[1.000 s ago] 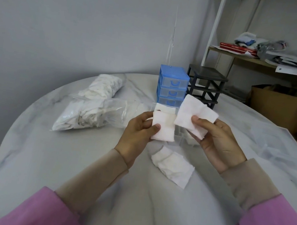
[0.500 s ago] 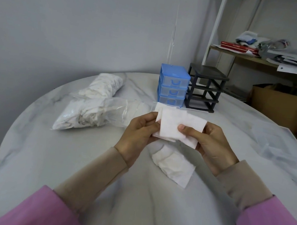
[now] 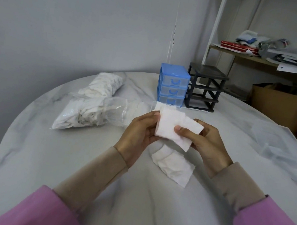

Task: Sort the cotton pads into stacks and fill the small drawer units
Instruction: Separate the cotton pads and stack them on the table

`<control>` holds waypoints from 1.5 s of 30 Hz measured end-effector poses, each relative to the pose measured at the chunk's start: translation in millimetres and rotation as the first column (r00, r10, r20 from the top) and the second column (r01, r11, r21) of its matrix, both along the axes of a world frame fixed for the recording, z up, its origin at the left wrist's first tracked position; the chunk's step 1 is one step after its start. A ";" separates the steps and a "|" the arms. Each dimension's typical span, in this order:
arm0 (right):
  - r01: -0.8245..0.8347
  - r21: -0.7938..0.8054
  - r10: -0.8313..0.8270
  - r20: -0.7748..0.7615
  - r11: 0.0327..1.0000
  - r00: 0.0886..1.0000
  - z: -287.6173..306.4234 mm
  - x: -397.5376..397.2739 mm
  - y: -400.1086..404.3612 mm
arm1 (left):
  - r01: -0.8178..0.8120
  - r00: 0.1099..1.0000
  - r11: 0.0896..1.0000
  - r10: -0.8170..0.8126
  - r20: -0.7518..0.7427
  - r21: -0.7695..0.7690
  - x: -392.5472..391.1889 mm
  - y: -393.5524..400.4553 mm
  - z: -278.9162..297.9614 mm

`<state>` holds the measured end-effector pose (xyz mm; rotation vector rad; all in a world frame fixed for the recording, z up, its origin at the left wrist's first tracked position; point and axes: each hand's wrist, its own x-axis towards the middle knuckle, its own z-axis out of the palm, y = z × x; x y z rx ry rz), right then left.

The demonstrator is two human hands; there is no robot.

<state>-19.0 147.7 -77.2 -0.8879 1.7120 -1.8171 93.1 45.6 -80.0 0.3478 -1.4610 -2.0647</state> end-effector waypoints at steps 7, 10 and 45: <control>-0.043 -0.007 0.043 -0.025 0.999 0.999 1.9 0.4 1.4 | -0.034 0.999 0.993 0.032 -0.019 -0.114 0.8 2.2 -5.3; -0.086 -0.054 0.086 0.012 0.995 0.996 3.7 -1.1 2.8 | -0.044 0.999 0.991 0.040 -0.033 -0.126 0.8 1.0 -5.7; -0.049 -0.050 0.040 -0.175 0.998 0.984 -0.7 -2.6 -1.1 | 0.013 0.998 0.997 -0.008 0.070 -0.082 -2.2 8.6 -4.0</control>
